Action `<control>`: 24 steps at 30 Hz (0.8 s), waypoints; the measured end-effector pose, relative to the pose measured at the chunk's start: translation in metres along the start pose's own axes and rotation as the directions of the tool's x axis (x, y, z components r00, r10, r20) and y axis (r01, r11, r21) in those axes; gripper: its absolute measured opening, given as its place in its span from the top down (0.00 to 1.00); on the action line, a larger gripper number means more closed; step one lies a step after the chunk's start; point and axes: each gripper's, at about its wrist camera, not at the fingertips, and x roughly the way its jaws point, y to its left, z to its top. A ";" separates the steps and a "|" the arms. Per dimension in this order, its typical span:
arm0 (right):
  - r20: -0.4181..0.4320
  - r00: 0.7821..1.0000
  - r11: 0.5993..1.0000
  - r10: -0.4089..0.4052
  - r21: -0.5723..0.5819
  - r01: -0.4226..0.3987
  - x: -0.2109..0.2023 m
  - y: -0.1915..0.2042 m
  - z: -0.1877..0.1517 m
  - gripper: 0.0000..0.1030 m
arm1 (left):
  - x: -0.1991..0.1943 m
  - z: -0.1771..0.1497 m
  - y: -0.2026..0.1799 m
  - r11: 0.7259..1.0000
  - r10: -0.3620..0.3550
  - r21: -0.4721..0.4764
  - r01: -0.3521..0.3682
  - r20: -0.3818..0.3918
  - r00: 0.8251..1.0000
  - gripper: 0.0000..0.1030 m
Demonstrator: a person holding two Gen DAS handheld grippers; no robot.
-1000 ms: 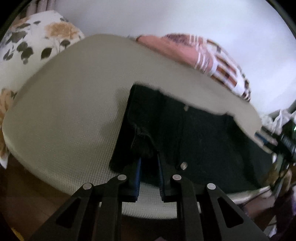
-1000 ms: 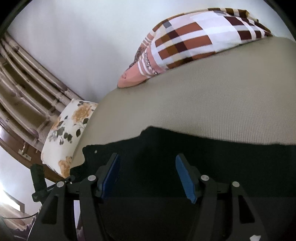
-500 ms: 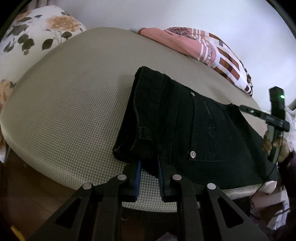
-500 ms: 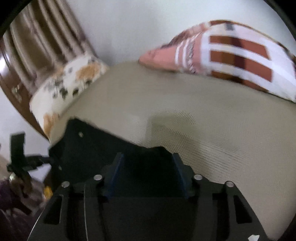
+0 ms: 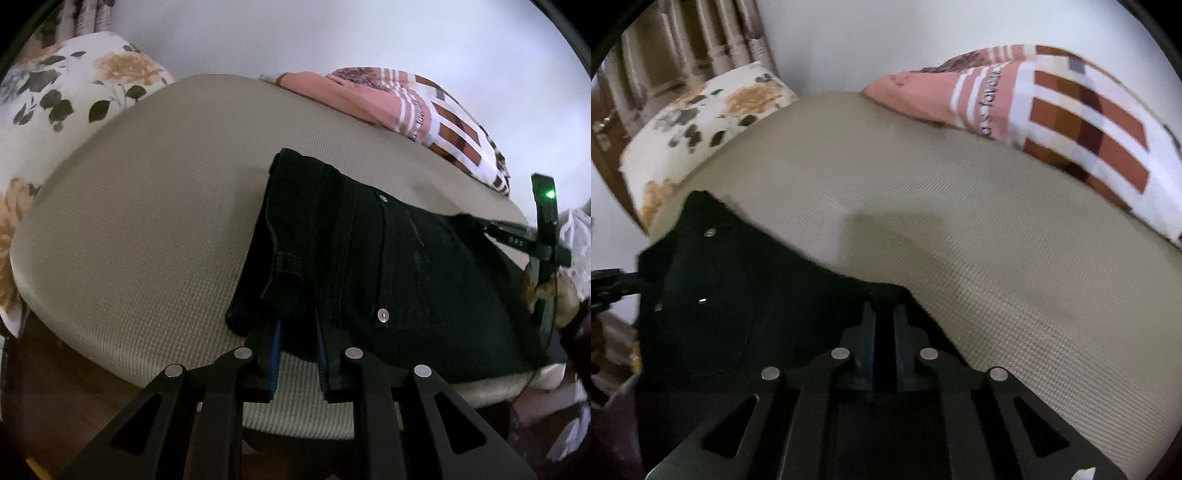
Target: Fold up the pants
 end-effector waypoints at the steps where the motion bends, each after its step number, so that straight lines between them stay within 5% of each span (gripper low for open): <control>1: 0.010 1.000 1.000 -0.016 0.026 0.015 0.005 -0.004 0.001 0.95 | 0.002 0.002 0.001 1.000 0.000 -0.014 0.000 0.002 1.000 0.83; 12: 0.059 0.998 0.995 -0.001 0.104 -0.005 0.011 -0.019 -0.002 0.91 | 0.008 -0.002 0.014 0.998 -0.038 -0.053 0.037 -0.011 0.999 0.74; 14: 0.061 0.998 0.989 0.008 0.145 -0.016 0.012 -0.024 -0.002 0.72 | 0.007 0.000 0.015 0.998 -0.032 -0.053 0.031 -0.019 0.999 0.67; 18: 0.069 0.998 0.985 0.013 0.171 -0.025 0.011 -0.026 -0.002 0.48 | 0.003 0.003 0.033 0.994 0.031 -0.108 -0.033 -0.021 0.999 0.24; 20: 0.069 0.998 0.988 -0.007 0.155 -0.004 0.011 -0.022 -0.002 0.41 | 0.002 0.005 0.044 0.990 -0.004 -0.139 0.002 -0.011 1.000 0.22; 24: 0.058 0.997 0.990 -0.057 0.131 0.049 0.015 -0.015 0.000 0.32 | -0.012 0.011 0.057 0.982 0.051 -0.182 -0.045 0.026 0.998 0.22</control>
